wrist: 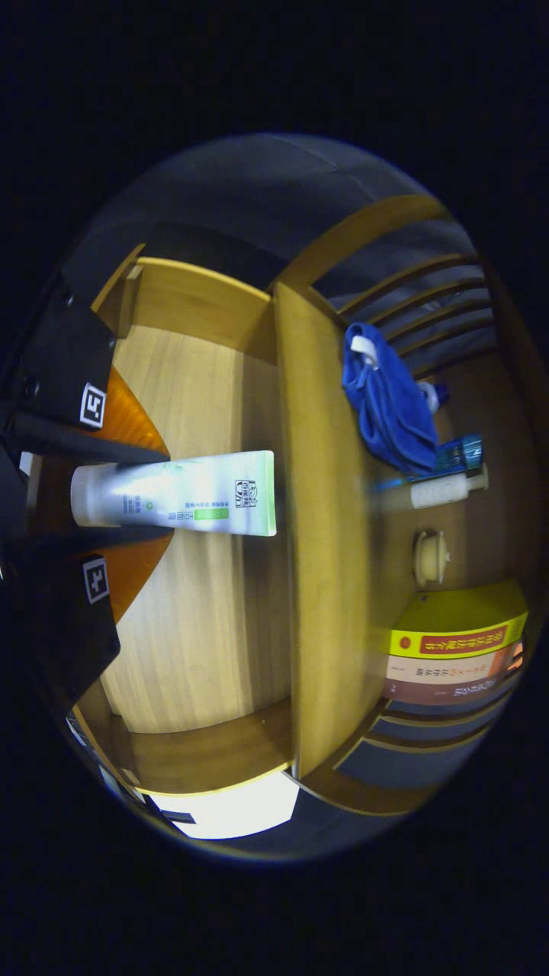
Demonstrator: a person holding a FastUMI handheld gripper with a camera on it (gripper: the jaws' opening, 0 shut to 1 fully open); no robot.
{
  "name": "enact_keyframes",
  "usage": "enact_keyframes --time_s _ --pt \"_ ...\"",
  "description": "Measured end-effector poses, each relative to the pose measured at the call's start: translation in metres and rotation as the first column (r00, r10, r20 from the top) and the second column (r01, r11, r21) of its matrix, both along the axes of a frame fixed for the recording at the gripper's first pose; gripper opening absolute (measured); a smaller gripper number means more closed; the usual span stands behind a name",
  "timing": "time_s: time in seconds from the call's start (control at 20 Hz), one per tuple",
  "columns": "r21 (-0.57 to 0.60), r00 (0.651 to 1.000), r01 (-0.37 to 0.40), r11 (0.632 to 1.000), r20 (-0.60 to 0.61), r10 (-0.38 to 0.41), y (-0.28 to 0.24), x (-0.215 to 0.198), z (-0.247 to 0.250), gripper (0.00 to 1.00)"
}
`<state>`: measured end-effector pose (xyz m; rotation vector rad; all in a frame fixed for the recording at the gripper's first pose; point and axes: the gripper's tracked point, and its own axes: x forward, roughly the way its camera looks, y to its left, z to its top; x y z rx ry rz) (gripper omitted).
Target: Pull open the drawer, take out the items inside it, and place them on the countertop above the cabinet.
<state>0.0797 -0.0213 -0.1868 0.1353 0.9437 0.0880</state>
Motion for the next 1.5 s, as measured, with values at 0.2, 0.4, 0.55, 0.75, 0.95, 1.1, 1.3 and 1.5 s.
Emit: enact_keyframes --time_s 0.2,0.4,0.55,0.75,0.95,1.1,1.3,1.5 --pt "0.029 0.995 0.013 0.999 0.101 -0.016 0.007 0.011 0.046 0.48" --pt "0.054 0.981 0.027 0.998 0.188 -0.037 0.011 0.045 0.076 0.47" --pt "0.013 0.974 0.065 0.998 0.219 -0.066 0.004 0.077 0.081 0.48" --pt "0.003 0.965 0.085 0.996 0.249 -0.083 0.001 0.123 0.073 0.48" --pt "-0.025 0.968 0.11 0.994 0.229 -0.101 -0.007 0.153 0.053 0.48" --pt "-0.017 0.968 0.123 0.992 0.224 -0.116 -0.009 0.166 0.045 0.48" --pt "-0.011 0.97 0.136 0.991 0.207 -0.13 -0.011 0.172 0.039 0.48" --pt "-0.031 0.972 0.146 0.989 0.19 -0.138 -0.014 0.171 0.028 0.51"
